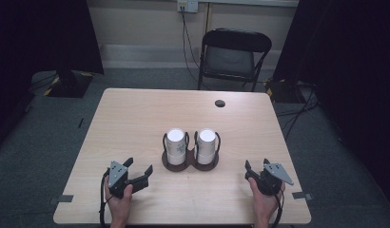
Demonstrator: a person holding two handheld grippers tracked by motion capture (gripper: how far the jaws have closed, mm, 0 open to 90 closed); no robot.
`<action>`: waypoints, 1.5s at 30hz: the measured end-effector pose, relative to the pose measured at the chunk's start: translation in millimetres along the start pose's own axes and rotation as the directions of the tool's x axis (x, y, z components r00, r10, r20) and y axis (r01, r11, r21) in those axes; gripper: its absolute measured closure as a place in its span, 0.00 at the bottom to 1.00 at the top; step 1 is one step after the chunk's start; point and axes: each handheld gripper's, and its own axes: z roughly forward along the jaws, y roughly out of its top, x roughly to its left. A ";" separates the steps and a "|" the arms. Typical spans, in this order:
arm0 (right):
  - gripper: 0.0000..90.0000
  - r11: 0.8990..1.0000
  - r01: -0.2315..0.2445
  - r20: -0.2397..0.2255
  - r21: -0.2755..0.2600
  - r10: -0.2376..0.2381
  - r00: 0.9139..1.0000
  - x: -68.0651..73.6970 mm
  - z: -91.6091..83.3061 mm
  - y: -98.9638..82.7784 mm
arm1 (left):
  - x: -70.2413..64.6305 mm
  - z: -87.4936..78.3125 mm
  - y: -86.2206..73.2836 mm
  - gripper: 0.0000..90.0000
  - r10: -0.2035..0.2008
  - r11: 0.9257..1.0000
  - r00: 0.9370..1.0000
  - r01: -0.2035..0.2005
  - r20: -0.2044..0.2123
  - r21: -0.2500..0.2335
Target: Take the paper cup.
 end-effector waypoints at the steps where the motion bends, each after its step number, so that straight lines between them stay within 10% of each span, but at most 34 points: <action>1: 0.30 1.000 0.004 -0.001 -0.003 -0.004 1.000 0.8 -0.4 -0.1 | 0.0 0.0 0.0 0.18 0.000 1.000 1.000 0.000 0.000 0.000; 11: 0.31 0.999 0.021 -0.001 0.040 -0.021 1.000 3.7 2.2 0.7 | 1.5 0.0 0.1 0.19 -0.023 1.000 1.000 0.023 -0.017 -0.001; 23: 0.37 1.000 0.014 -0.111 0.010 -0.013 0.994 12.4 -0.7 1.5 | 0.0 0.6 0.4 0.19 -0.008 1.000 1.000 0.008 -0.026 0.007; 45: 0.41 0.999 -0.014 -0.309 -0.048 -0.002 0.951 45.3 -7.6 27.9 | -3.7 0.2 -0.2 0.18 0.028 1.000 1.000 -0.028 -0.014 -0.002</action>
